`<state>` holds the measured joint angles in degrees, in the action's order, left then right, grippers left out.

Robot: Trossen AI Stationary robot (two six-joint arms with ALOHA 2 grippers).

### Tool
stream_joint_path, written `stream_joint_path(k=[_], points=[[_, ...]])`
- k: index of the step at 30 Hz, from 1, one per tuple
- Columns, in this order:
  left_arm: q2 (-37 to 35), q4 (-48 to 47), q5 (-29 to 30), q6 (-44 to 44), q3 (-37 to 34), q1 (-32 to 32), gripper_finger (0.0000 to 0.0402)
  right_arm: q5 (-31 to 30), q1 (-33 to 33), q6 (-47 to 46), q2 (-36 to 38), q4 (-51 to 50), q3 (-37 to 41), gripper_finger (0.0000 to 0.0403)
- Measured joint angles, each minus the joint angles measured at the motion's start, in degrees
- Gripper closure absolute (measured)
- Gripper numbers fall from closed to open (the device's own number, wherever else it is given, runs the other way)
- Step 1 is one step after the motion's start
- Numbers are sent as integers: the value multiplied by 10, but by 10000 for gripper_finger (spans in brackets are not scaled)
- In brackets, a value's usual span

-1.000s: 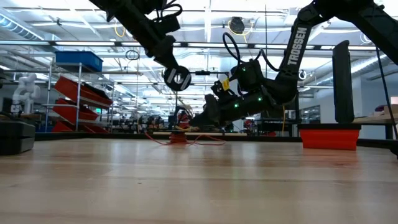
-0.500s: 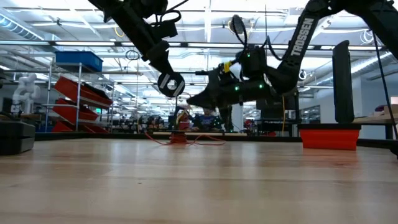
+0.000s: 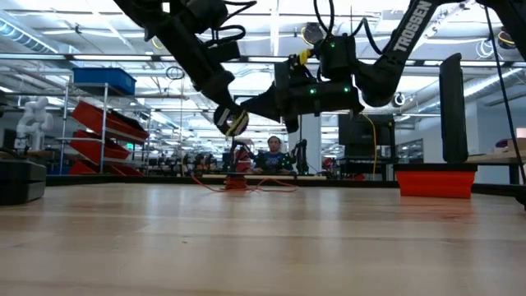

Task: Coil cords
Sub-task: Coil the yellow wire onto the black spool

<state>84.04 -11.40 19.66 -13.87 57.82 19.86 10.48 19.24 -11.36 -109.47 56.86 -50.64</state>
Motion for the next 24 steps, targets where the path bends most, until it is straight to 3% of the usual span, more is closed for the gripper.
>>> stream_joint_path(k=[18, 24], points=[[68, 193, 1, 80, 0, -11, 401, -233, -56, 148, 1, -5, -27, 402], [65, 226, -54, 131, -1, 6, 401, -329, -75, 225, 1, -8, -28, 402]])
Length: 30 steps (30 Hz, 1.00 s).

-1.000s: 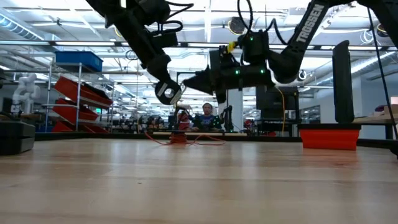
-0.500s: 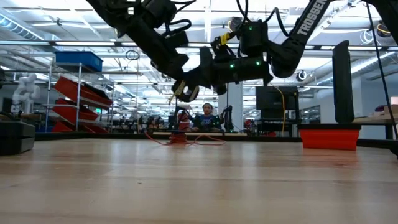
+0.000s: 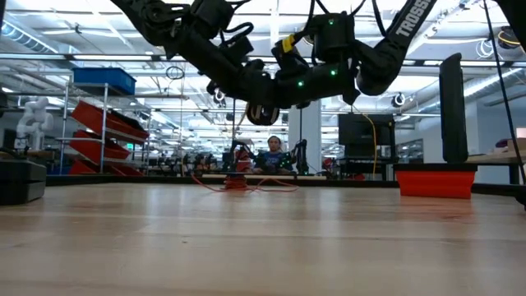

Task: Coil cords
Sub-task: Coil the yellow wire onto the black spool

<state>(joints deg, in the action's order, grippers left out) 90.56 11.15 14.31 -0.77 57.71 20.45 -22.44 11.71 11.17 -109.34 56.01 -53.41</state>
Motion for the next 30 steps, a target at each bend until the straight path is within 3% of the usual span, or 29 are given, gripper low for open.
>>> stream_joint_path(k=[7, 30], points=[[-1, 31, -79, 62, 0, 25, 401, -60, -12, 75, 0, 0, 0, 402], [-2, 69, -265, 184, 1, 76, 401, -109, -3, 198, -1, 43, 61, 403]])
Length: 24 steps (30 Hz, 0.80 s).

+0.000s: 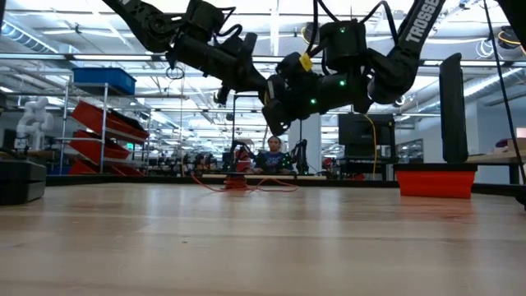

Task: Coil cords
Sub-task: Coil the yellow wire onto the black spool

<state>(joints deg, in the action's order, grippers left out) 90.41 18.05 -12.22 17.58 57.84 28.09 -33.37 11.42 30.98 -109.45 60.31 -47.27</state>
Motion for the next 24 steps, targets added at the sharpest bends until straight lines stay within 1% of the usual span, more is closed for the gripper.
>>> stream_joint_path(k=[2, 7, 12, 14, 18, 24], points=[[0, -12, -22, -2, 0, 6, 401, 0, 1, 3, 0, 1, 9, 403], [0, -63, -64, -46, 0, 20, 401, 3, 2, 13, 0, -2, 29, 401], [0, -105, -106, -89, 0, 31, 401, 8, 10, 14, 0, -1, 43, 390], [-1, -125, -122, -116, 1, 34, 401, 0, 17, 14, -2, -8, 46, 383], [-2, -171, -129, -168, 1, 34, 401, -8, 28, 12, -2, -9, 47, 371], [-2, -197, -120, -210, 1, 34, 401, 1, 40, -14, -2, -9, 47, 367]])
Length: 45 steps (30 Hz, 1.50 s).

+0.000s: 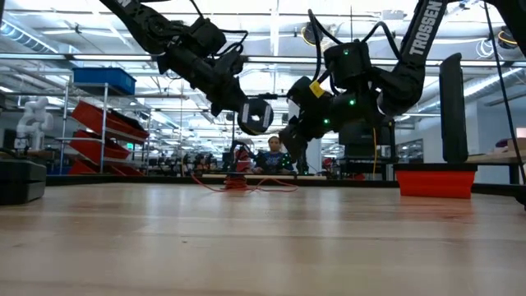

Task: Coil cords
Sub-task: Coil the yellow wire onto the black spool

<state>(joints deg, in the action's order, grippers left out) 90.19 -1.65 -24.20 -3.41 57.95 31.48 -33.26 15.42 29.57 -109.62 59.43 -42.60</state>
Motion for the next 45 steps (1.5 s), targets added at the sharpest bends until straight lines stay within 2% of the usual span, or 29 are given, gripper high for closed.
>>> stream_joint_path(k=[9, 17, 27, 36, 38, 45], points=[[0, -5, 73, -35, 0, 0, 401, 57, 2, -36, 0, 2, -1, 367], [1, -26, 128, -66, 0, -2, 401, 78, 2, -40, 0, 8, -1, 399], [1, -20, 170, -96, -1, -21, 401, 139, 3, -59, 1, -17, -33, 402], [1, -36, 216, -123, -1, -28, 401, 139, 3, -76, 1, -31, -44, 402], [1, -44, 244, -125, -1, -28, 401, 139, 3, -80, 1, -39, -44, 403], [1, -89, 394, -151, -1, -18, 401, 139, 2, -90, 1, -56, -44, 403]])
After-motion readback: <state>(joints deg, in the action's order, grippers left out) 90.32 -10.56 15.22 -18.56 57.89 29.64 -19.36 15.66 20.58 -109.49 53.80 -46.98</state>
